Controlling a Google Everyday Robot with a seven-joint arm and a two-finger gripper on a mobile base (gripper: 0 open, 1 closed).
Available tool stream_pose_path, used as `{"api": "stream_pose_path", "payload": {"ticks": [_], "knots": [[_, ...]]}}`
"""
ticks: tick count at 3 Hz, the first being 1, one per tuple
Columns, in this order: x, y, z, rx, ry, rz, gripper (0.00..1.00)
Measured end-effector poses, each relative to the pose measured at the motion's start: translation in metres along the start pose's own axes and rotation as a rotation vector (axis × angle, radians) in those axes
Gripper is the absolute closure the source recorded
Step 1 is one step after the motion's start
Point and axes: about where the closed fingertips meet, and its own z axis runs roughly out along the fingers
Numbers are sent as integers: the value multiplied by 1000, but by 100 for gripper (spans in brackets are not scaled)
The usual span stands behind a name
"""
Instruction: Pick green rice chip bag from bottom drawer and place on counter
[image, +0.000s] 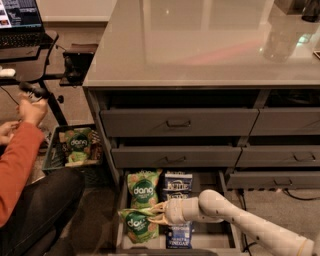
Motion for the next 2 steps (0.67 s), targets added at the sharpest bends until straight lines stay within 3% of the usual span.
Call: {"api": "stream_pose_path", "payload": {"ticks": [2], "knots": [[-37,-39,-70,73,-117,-104,100]]}}
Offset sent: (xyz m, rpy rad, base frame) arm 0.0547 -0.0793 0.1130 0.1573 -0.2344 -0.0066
